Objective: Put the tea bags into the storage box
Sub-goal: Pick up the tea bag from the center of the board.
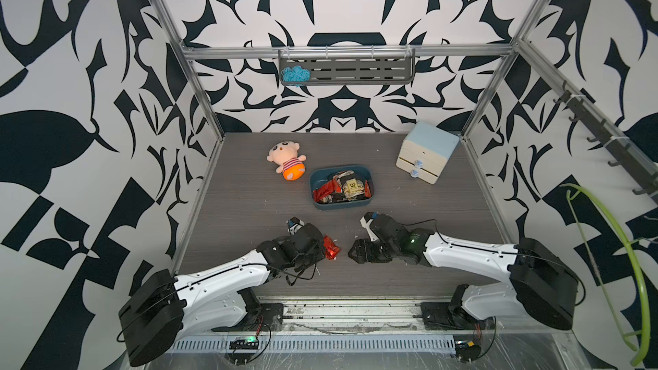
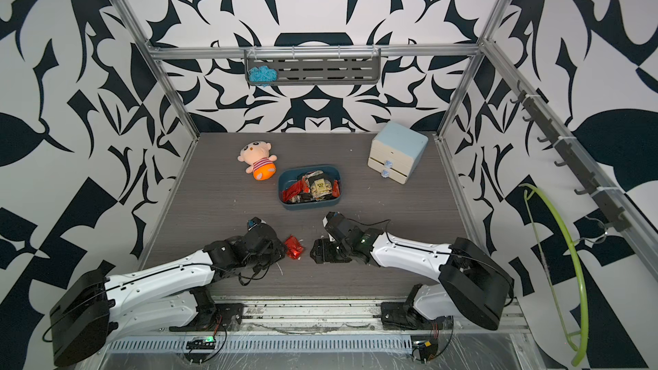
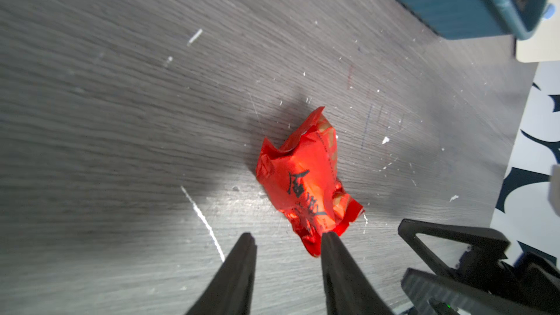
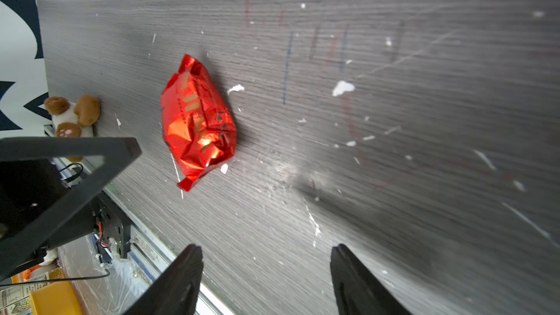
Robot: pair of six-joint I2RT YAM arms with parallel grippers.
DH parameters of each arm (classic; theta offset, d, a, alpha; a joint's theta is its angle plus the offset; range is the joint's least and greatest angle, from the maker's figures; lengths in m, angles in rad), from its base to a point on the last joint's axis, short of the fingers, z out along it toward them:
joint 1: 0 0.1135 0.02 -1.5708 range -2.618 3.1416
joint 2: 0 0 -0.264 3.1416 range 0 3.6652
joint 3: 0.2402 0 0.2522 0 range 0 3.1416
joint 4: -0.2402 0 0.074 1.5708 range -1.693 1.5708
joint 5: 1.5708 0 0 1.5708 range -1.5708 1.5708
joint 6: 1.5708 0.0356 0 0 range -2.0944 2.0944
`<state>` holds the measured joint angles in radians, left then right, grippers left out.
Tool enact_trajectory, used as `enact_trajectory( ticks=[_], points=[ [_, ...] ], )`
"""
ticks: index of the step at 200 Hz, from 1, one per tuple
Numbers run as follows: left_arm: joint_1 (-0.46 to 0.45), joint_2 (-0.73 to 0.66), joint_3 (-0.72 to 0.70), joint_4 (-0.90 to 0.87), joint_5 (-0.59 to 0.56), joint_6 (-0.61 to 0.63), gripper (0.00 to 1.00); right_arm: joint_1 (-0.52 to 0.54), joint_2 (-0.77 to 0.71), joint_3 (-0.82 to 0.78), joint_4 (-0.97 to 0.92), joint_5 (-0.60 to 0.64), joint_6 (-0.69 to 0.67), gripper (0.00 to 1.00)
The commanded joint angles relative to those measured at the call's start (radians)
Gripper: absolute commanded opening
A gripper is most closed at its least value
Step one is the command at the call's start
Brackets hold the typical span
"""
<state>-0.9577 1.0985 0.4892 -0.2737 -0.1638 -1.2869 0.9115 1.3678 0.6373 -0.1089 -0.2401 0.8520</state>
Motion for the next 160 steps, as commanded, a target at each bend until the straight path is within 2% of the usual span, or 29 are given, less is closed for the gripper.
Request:
enact_trajectory(
  ticks=[1, 80, 160],
  points=[
    [-0.007, 0.031, -0.003, 0.028, -0.006, -0.003, 0.40, 0.006, 0.018, 0.047, 0.074, 0.001, 0.022, 0.71],
    [-0.007, 0.145, -0.009, 0.058, -0.008, -0.017, 0.38, 0.022, 0.172, 0.130, 0.153, -0.046, 0.047, 0.60],
    [-0.008, 0.138, -0.030, 0.070, -0.012, -0.026, 0.38, 0.025, 0.292, 0.195, 0.184, -0.068, 0.050, 0.59]
  ],
)
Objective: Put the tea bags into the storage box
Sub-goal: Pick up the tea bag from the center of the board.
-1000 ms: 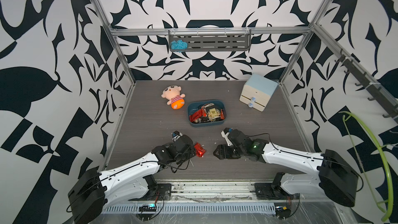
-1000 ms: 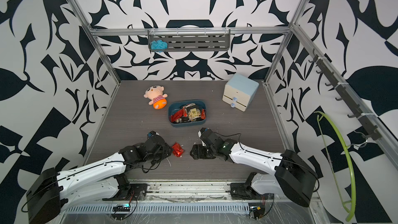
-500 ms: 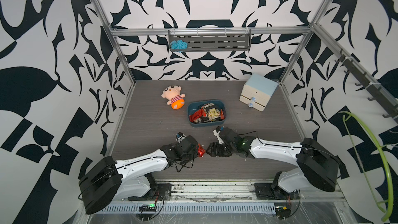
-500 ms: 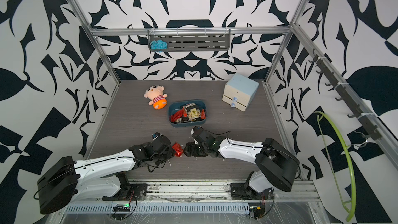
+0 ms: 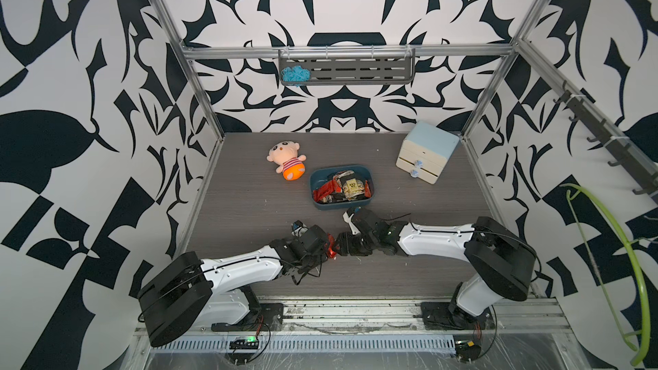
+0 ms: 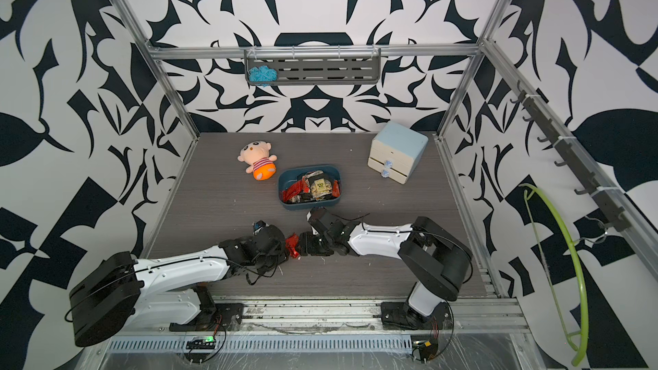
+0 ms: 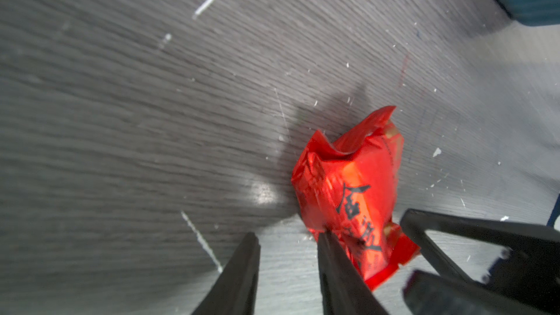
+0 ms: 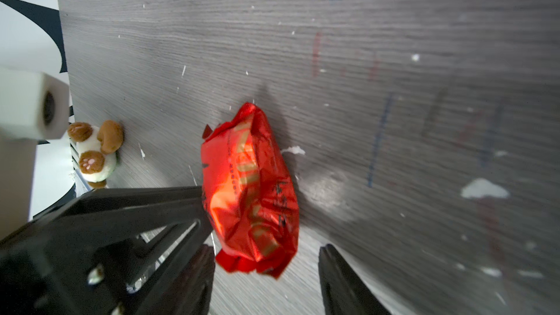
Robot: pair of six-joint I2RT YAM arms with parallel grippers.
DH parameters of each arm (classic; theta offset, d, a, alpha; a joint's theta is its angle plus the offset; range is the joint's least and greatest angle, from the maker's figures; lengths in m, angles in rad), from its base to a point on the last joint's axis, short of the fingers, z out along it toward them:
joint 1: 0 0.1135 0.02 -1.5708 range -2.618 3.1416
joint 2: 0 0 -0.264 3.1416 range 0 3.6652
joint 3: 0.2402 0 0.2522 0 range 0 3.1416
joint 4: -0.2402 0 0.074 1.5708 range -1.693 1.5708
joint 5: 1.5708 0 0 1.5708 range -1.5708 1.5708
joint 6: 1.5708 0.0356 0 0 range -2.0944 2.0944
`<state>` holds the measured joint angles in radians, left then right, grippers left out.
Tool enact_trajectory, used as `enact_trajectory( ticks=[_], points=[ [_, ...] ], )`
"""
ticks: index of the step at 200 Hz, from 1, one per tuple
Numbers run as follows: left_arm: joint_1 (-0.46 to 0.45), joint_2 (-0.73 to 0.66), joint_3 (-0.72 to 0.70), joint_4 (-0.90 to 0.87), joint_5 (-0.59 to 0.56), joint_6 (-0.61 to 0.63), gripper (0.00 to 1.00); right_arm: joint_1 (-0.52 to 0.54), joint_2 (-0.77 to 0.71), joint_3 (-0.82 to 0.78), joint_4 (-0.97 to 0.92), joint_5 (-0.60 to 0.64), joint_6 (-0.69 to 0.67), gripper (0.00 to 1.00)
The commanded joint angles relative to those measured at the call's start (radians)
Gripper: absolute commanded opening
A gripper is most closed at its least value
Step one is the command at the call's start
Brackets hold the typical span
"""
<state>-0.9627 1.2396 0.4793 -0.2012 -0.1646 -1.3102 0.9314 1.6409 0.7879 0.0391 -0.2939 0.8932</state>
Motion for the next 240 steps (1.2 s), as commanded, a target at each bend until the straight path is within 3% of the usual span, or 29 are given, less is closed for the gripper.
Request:
enact_trajectory(
  ticks=[1, 32, 79, 114, 144, 184, 221, 240],
  points=[
    [-0.003, -0.003, -0.020, -0.003, -0.012, -0.003, 0.38, 0.005, 0.019, 0.045, 0.037, -0.014, 0.010, 0.59],
    [-0.003, -0.002, -0.023, -0.004, -0.013, -0.003, 0.38, 0.006, 0.063, 0.058, 0.051, -0.025, 0.022, 0.56],
    [-0.003, 0.003, -0.032, 0.005, -0.016, -0.008, 0.38, 0.017, 0.098, 0.047, 0.080, -0.028, 0.049, 0.42],
    [-0.003, -0.004, -0.034, 0.002, -0.015, -0.011, 0.38, 0.029, 0.110, 0.049, 0.098, -0.035, 0.059, 0.18],
    [-0.003, -0.058, -0.027, -0.051, -0.028, -0.004, 0.38, 0.029, 0.072, 0.036, 0.080, -0.022, 0.054, 0.03],
    [-0.003, -0.219, -0.038, -0.143, -0.053, -0.001, 0.38, 0.029, -0.071, -0.009, -0.040, 0.040, 0.014, 0.00],
    [-0.003, -0.398, -0.049, -0.244, -0.094, 0.002, 0.38, 0.029, -0.313, -0.052, -0.354, 0.195, -0.054, 0.00],
    [-0.002, -0.472, -0.054, -0.288, -0.121, -0.003, 0.39, 0.027, -0.465, -0.043, -0.565, 0.336, -0.094, 0.00]
  ],
)
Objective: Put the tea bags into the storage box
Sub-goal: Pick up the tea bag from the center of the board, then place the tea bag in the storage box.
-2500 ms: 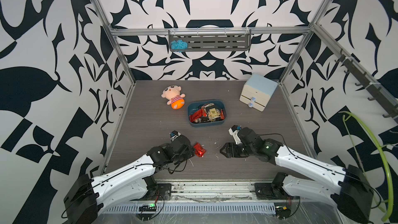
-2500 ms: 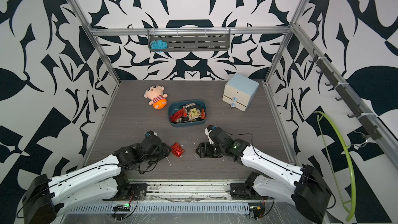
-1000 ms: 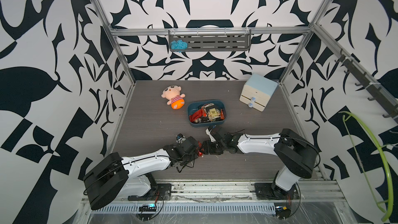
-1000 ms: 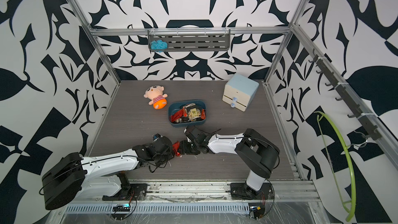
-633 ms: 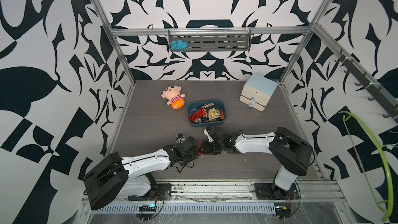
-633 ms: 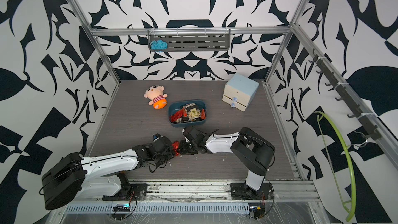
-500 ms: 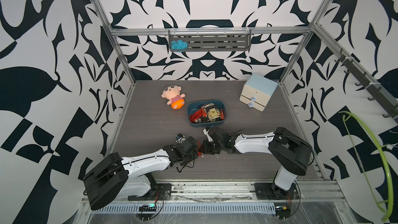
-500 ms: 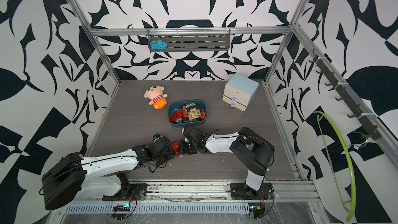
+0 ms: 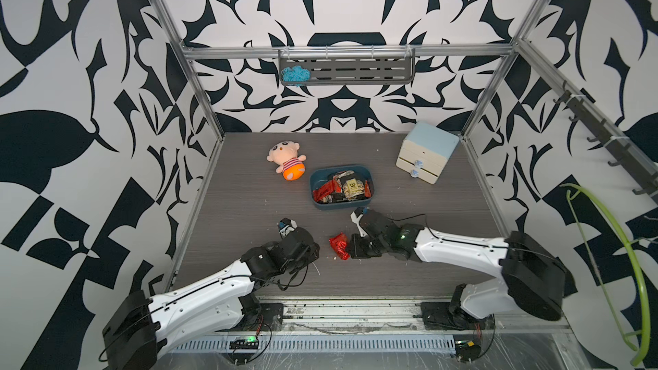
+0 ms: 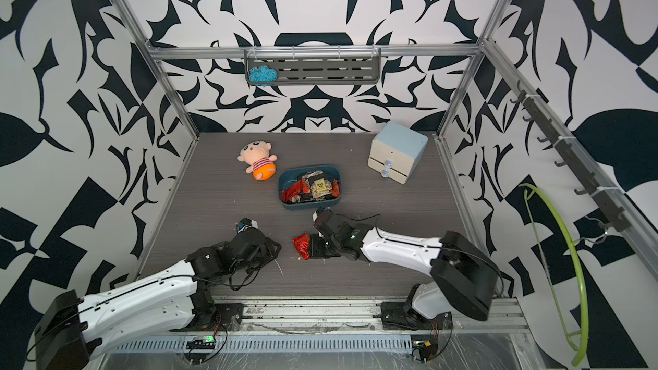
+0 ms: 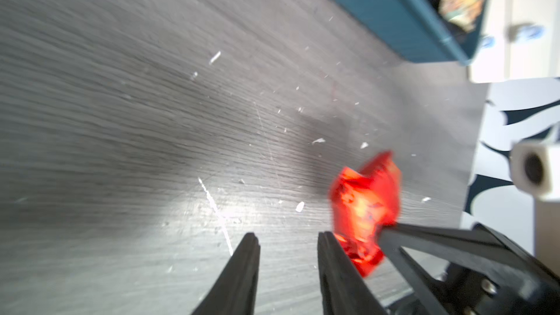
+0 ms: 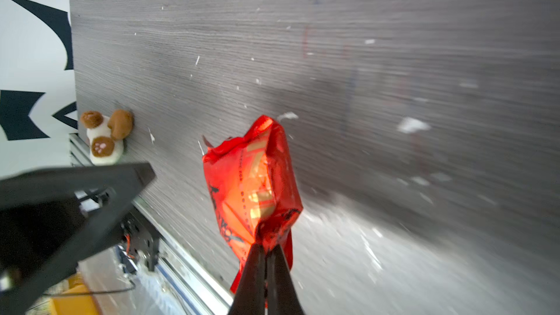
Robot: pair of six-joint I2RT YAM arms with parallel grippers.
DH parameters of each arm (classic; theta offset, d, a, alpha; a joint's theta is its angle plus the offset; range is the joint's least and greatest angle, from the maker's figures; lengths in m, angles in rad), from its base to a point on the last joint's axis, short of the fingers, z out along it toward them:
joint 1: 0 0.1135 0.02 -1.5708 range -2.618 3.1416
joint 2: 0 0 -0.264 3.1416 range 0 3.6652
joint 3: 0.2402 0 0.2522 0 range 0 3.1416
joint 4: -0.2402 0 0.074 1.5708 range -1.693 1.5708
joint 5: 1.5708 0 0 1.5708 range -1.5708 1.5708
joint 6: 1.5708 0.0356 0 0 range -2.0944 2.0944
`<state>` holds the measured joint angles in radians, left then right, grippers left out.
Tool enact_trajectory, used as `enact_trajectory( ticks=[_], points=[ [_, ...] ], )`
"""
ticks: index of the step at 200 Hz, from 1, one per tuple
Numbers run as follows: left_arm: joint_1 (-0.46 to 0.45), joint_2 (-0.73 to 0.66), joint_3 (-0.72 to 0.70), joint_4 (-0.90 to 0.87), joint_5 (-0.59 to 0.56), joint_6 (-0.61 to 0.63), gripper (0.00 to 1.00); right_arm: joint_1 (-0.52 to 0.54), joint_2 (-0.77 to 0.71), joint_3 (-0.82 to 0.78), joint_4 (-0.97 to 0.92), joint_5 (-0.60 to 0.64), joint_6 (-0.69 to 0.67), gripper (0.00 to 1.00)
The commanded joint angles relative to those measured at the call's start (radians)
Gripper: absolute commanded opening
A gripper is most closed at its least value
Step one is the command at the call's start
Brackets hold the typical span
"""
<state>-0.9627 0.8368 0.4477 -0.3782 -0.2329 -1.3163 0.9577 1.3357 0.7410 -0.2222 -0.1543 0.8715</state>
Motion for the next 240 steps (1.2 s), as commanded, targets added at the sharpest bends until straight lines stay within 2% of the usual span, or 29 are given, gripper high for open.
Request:
enact_trajectory(
  ticks=[1, 20, 40, 70, 106, 161, 201, 240],
  points=[
    [-0.003, -0.073, -0.022, -0.112, -0.054, 0.004, 0.39, 0.002, -0.168, 0.005, -0.315, 0.200, -0.074, 0.00],
    [-0.002, -0.116, -0.031, -0.110, -0.062, 0.016, 0.42, -0.010, -0.319, 0.041, -0.472, 0.325, -0.113, 0.00],
    [-0.002, -0.135, -0.029, -0.109, -0.072, 0.027, 0.43, -0.031, -0.434, 0.120, -0.558, 0.439, -0.156, 0.00],
    [-0.003, -0.136, -0.014, -0.092, -0.098, 0.074, 0.46, -0.087, -0.429, 0.301, -0.583, 0.480, -0.238, 0.00],
    [-0.002, -0.145, 0.024, -0.121, -0.155, 0.132, 0.50, -0.126, -0.203, 0.548, -0.529, 0.406, -0.345, 0.00],
    [-0.002, -0.258, 0.044, -0.226, -0.299, 0.203, 0.52, -0.131, 0.276, 0.877, -0.457, 0.253, -0.419, 0.00],
    [-0.001, -0.352, 0.018, -0.307, -0.362, 0.196, 0.55, -0.135, 0.590, 1.105, -0.500, 0.248, -0.421, 0.00],
    [-0.002, -0.438, -0.012, -0.332, -0.367, 0.201, 0.59, -0.147, 0.790, 1.262, -0.530, 0.250, -0.402, 0.00]
  ],
)
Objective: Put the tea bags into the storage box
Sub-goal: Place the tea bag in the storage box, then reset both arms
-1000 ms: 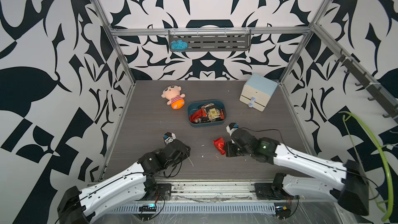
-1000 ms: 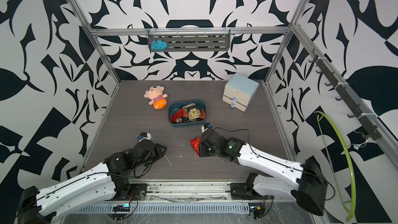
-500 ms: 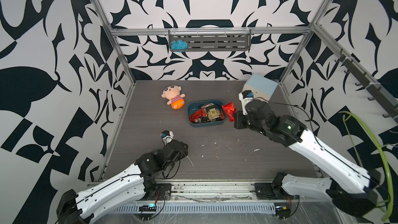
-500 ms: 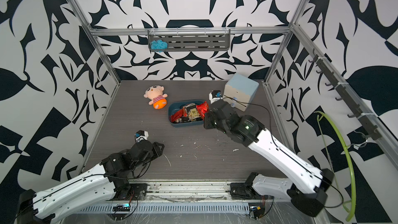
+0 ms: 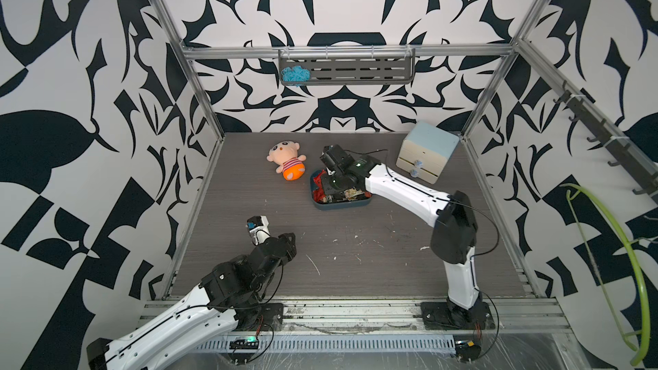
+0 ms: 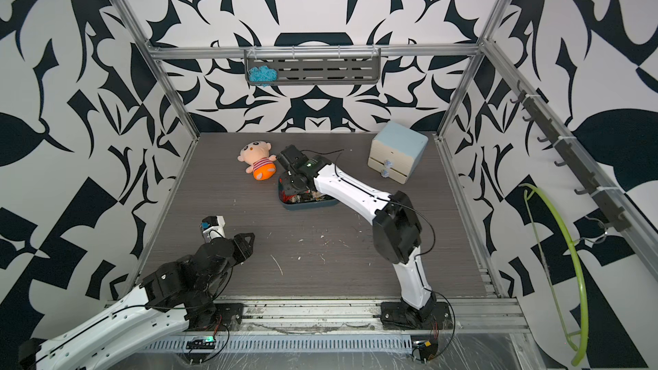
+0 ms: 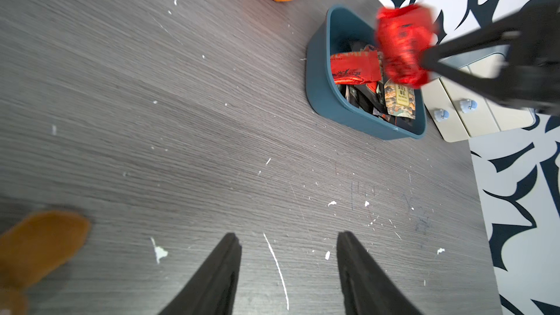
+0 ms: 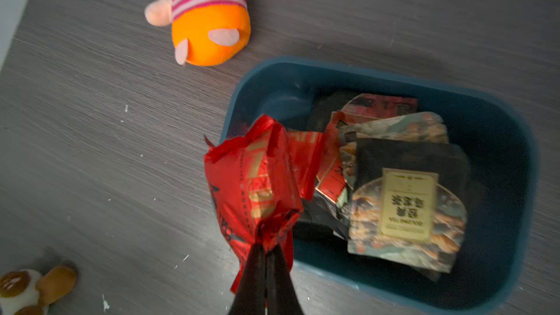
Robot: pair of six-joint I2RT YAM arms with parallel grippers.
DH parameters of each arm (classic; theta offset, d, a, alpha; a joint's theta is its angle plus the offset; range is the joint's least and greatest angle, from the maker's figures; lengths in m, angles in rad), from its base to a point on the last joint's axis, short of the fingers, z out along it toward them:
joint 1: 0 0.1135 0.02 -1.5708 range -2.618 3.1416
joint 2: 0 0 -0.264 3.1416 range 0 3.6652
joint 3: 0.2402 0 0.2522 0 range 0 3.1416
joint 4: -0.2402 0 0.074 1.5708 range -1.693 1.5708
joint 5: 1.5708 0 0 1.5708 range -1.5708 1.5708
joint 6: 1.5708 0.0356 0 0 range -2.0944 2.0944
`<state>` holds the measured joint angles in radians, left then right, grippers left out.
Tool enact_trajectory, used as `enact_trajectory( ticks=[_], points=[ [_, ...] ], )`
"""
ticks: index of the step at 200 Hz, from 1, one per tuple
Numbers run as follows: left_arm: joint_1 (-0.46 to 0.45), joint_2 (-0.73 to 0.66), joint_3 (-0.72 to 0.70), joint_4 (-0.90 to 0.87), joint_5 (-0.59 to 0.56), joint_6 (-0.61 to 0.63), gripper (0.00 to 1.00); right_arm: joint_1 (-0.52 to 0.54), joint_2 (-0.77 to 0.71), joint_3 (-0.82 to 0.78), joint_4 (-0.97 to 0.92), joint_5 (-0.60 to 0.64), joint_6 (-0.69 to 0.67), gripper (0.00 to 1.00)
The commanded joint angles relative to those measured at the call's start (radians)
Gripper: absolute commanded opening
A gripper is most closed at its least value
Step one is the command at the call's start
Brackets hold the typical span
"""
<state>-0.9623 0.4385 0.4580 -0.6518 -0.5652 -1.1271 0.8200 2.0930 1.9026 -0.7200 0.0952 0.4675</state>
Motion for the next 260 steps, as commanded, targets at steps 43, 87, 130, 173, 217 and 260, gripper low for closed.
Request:
enact_trajectory(
  ticks=[43, 87, 130, 173, 217, 260],
  points=[
    [-0.001, -0.092, -0.035, -0.102, -0.039, -0.002, 0.64, -0.016, 0.109, 0.167, -0.082, 0.065, 0.038, 0.00],
    [-0.001, -0.089, -0.034, -0.115, -0.054, -0.009, 0.72, -0.016, 0.107, 0.156, -0.098, 0.113, 0.057, 0.25],
    [-0.001, -0.027, 0.027, -0.141, -0.046, 0.000, 0.99, -0.017, 0.012, 0.101, -0.042, 0.046, 0.056, 0.52],
    [-0.001, 0.044, 0.109, -0.143, -0.035, 0.055, 1.00, -0.017, -0.223, -0.083, 0.053, 0.014, 0.016, 0.59],
    [-0.001, 0.157, 0.244, -0.149, -0.049, 0.122, 1.00, -0.022, -0.606, -0.387, 0.219, 0.030, -0.015, 0.74],
    [0.006, 0.307, 0.362, -0.133, -0.126, 0.166, 1.00, -0.023, -1.030, -0.687, 0.274, 0.241, -0.074, 0.99]
  ],
)
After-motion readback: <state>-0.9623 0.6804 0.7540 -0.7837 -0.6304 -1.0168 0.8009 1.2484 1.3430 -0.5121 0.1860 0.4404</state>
